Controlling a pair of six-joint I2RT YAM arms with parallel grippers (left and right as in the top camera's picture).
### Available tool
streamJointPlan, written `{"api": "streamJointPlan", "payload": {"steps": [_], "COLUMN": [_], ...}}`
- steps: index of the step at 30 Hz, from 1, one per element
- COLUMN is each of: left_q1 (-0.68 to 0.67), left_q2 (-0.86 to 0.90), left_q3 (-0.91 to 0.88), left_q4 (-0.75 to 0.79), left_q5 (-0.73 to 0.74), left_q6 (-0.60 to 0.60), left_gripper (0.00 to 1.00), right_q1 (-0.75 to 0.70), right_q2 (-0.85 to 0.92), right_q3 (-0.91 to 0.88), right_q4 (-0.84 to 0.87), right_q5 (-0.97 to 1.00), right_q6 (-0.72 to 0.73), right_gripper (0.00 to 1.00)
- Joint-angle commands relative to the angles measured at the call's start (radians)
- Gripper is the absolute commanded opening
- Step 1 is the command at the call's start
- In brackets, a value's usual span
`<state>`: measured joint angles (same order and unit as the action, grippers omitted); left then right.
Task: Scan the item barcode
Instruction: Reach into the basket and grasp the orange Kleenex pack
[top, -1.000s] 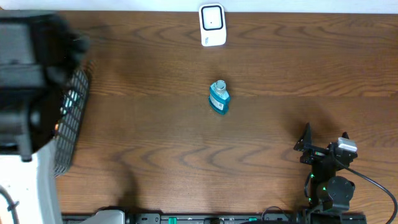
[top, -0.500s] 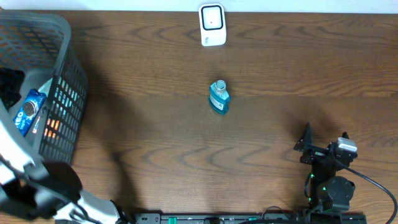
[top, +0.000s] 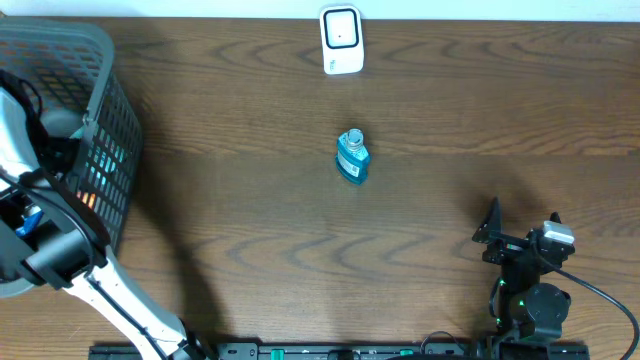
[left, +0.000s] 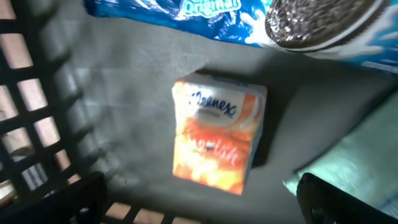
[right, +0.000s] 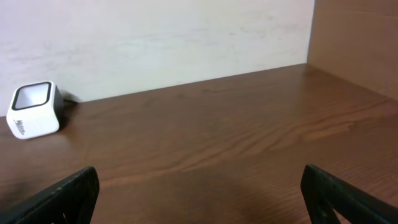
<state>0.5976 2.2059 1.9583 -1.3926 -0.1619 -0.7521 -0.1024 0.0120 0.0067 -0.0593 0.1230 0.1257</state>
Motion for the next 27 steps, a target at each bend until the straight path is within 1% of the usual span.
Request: {"api": "streamJointPlan", "payload": {"steps": [1, 3, 7, 10, 12, 13, 14, 16, 17, 19, 25, 26, 27], "left_q1": [0.002, 0.002, 0.005, 0.015, 0.026, 0.034, 0.037, 0.049, 0.054, 0.063, 0.075, 0.074, 0.074], "left_q2": [0.010, 0.010, 0.010, 0.010, 0.010, 0.010, 0.009, -0.006, -0.014, -0.037, -0.187, -0.252, -0.279], "left_q3": [-0.078, -0.148, -0.300, -0.404, -0.451, -0.463, -0.463, -0.462, -0.462, -0.460, -0.438, -0.428, -0.424], "left_q4": [0.051, 0.121, 0.275, 0.354, 0.370, 0.360, 0.350, 0.336, 0.331, 0.313, 0.248, 0.241, 0.241], "left_q5": [-0.002, 0.000, 0.058, 0.084, 0.076, 0.059, 0.051, 0.041, 0.040, 0.040, 0.040, 0.043, 0.047], "left_q6": [0.019, 0.026, 0.060, 0.060, 0.060, 0.061, 0.069, 0.106, 0.116, 0.124, 0.124, 0.124, 0.124], "left_gripper": [0.98, 0.98, 0.98, 0.98, 0.98, 0.93, 0.81, 0.64, 0.58, 0.51, 0.46, 0.45, 0.44], "right_q1": [-0.002, -0.002, -0.002, -0.002, -0.002, -0.002, -0.002, -0.002, -0.002, -0.002, -0.002, -0.002, -0.002], "right_q2": [-0.005, -0.005, -0.005, -0.005, -0.005, -0.005, -0.005, -0.005, -0.005, -0.005, -0.005, -0.005, -0.005], "right_q3": [-0.001, -0.001, -0.001, -0.001, -0.001, -0.001, -0.001, -0.001, -0.001, -0.001, -0.001, -0.001, -0.001], "right_q4": [-0.004, -0.004, -0.004, -0.004, -0.004, -0.004, -0.004, -0.004, -0.004, -0.004, -0.004, -0.004, -0.004], "right_q5": [-0.001, -0.002, -0.002, -0.002, -0.002, -0.002, -0.002, -0.002, -0.002, -0.002, -0.002, -0.002, -0.001], "right_q6": [0.011, 0.011, 0.011, 0.011, 0.011, 0.011, 0.011, 0.011, 0.011, 0.011, 0.011, 0.011, 0.011], "right_gripper": [0.99, 0.99, 0.99, 0.99, 0.99, 0.99, 0.99, 0.99, 0.99, 0.99, 0.99, 0.99, 0.99]}}
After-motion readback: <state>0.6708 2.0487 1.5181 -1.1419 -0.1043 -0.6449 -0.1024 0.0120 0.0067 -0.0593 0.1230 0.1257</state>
